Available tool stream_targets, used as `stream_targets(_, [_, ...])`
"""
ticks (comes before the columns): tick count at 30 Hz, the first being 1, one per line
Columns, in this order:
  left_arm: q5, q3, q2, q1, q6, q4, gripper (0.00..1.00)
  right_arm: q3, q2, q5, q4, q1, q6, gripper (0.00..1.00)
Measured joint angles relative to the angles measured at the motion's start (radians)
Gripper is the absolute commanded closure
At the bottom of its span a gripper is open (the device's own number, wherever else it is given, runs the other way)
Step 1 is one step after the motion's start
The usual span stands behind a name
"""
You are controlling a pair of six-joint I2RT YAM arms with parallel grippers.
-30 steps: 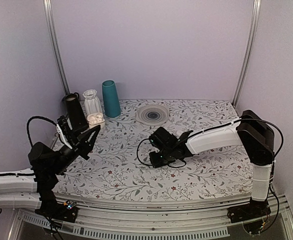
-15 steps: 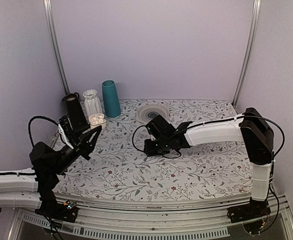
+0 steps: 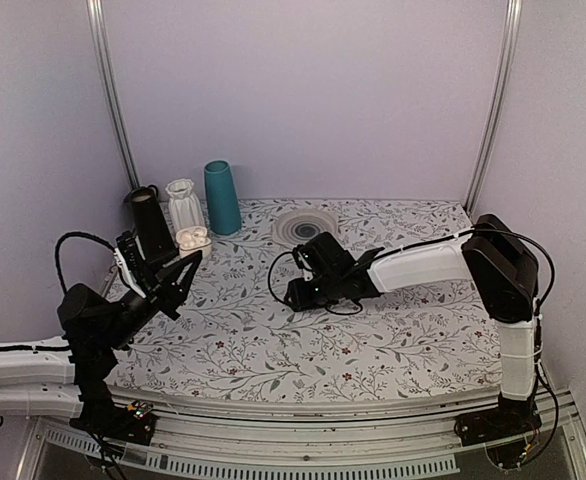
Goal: Insert the wireless bluetooth earbuds into the charging case
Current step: Adjust the left earbud at the center of the board.
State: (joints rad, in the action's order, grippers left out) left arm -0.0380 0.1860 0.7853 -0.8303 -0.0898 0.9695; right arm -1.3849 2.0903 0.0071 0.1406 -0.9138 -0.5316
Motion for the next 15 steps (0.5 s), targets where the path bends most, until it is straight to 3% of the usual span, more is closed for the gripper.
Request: stream_targets(15, [0.002,0.000,0.000,0.000,0.000,-0.005,1.00,0.012,0.026,-0.048,-0.077,0.020,0.061,0.51])
